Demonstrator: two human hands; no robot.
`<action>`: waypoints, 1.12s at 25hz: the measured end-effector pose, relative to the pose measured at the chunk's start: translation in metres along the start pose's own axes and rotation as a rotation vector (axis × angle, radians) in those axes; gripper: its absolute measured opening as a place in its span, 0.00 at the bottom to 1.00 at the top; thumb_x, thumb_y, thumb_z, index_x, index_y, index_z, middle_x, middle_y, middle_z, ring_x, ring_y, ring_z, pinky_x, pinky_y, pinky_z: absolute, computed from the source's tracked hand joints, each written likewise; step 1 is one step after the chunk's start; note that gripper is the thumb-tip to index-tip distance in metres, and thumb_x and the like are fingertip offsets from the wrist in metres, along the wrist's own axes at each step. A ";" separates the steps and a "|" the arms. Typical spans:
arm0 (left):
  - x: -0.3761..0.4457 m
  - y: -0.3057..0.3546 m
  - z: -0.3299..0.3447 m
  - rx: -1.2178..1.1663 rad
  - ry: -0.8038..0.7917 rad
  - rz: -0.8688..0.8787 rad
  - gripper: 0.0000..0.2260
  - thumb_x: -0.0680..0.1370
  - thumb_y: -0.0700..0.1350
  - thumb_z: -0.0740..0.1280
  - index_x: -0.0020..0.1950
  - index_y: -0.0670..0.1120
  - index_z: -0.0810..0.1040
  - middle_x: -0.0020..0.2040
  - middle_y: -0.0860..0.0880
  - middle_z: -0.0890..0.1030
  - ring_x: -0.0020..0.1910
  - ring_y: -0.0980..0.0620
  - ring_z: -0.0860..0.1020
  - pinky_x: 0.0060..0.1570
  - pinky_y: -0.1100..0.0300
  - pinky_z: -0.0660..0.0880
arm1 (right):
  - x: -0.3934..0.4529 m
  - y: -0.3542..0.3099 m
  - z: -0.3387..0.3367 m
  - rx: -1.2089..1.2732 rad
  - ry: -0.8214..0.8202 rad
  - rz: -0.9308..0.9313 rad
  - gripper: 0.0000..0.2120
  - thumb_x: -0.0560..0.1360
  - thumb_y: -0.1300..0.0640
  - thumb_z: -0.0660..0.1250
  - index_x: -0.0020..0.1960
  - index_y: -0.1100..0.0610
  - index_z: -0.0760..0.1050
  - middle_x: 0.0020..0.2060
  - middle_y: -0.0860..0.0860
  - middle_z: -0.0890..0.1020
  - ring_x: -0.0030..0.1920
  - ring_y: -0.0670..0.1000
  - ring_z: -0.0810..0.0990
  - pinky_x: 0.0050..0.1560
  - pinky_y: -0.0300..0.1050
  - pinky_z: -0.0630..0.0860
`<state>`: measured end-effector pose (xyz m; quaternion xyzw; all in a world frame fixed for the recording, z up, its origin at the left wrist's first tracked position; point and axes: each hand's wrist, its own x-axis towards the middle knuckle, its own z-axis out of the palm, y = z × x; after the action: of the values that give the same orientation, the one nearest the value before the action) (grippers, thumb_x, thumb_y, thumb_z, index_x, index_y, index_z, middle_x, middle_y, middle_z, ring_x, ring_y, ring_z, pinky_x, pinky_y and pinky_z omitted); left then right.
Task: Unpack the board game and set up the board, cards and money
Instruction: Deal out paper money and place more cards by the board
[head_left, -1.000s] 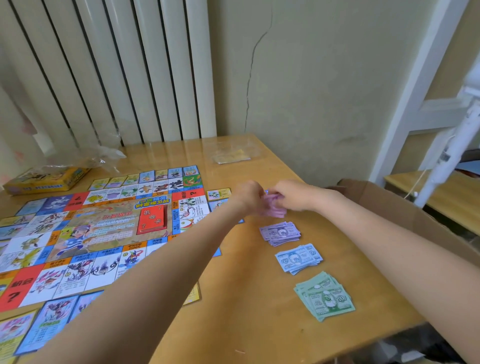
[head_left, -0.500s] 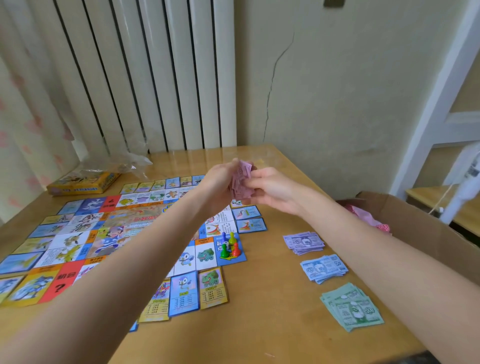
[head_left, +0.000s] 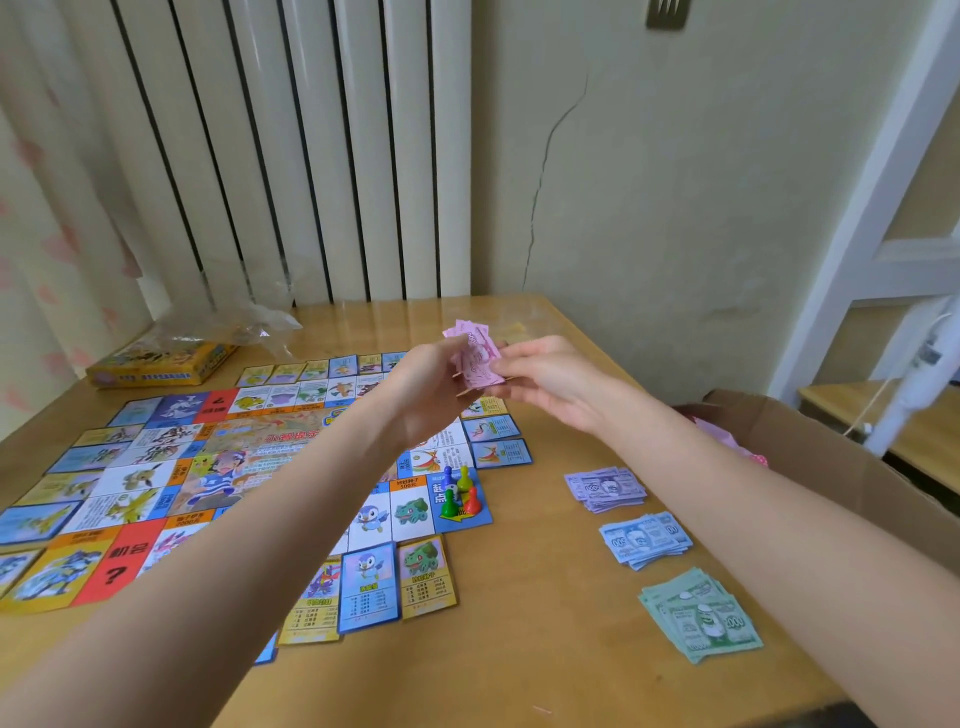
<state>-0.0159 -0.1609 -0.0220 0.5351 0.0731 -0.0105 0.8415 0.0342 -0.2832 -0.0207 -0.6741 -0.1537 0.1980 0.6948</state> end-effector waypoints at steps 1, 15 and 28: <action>0.001 0.000 -0.003 0.027 -0.013 0.006 0.11 0.81 0.38 0.55 0.59 0.39 0.74 0.55 0.43 0.80 0.48 0.51 0.78 0.52 0.59 0.75 | 0.000 -0.001 -0.001 -0.010 0.008 0.004 0.03 0.74 0.71 0.64 0.44 0.67 0.76 0.40 0.59 0.80 0.36 0.52 0.80 0.36 0.36 0.80; 0.019 -0.019 -0.006 0.225 0.122 -0.032 0.12 0.81 0.35 0.56 0.63 0.39 0.71 0.46 0.44 0.80 0.39 0.51 0.81 0.39 0.60 0.79 | 0.022 0.020 -0.046 -0.672 0.275 0.095 0.10 0.70 0.57 0.73 0.34 0.60 0.76 0.23 0.50 0.75 0.20 0.44 0.68 0.23 0.36 0.64; 0.020 -0.010 -0.035 0.288 0.189 -0.047 0.11 0.79 0.34 0.59 0.61 0.41 0.71 0.44 0.45 0.82 0.37 0.53 0.82 0.38 0.60 0.80 | 0.041 0.031 -0.040 -0.966 0.168 0.099 0.17 0.73 0.50 0.68 0.31 0.56 0.67 0.28 0.52 0.71 0.30 0.51 0.70 0.32 0.42 0.67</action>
<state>-0.0010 -0.1327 -0.0482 0.6470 0.1620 0.0097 0.7450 0.0871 -0.2976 -0.0553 -0.9393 -0.1390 0.0819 0.3028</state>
